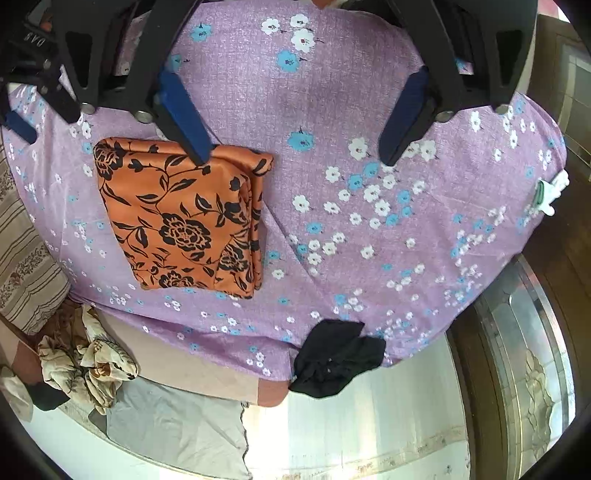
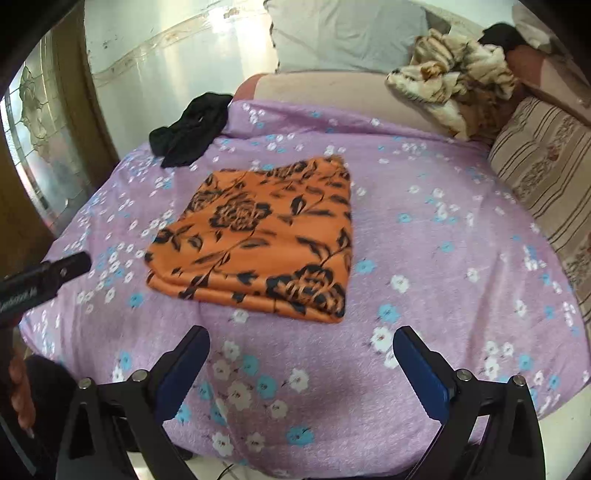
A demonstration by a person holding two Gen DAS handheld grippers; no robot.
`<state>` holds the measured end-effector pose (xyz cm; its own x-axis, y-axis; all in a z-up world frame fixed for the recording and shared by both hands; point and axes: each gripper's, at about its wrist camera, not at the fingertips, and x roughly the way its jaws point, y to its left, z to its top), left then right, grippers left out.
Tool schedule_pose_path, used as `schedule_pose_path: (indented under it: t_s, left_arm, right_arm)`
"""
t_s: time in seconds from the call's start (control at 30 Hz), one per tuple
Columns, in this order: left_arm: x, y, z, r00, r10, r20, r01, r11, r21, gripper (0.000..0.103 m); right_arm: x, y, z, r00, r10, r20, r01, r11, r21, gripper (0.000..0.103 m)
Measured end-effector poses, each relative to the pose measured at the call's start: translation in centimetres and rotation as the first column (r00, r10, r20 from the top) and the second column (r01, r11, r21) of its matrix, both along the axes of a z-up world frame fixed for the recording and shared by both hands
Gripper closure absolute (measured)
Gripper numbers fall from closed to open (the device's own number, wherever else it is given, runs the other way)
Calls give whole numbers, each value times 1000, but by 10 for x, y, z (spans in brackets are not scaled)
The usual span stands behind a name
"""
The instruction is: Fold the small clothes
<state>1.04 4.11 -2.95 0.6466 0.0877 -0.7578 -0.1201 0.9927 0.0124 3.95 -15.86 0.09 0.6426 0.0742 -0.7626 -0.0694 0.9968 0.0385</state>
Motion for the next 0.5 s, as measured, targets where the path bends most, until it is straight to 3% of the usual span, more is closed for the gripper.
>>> schedule_pose_path:
  t_s: [0.2,0.5]
  left_arm:
    - [0,-7,10,1000,-20,14,19,1000,18,5]
    - [0,-14,18,999,-47,10,47,999,13,5]
  right_arm:
    - [4,4,15,998,-52,39,53,998,-39,1]
    - [5,11,23,999,-34,42,36,998,-57,1]
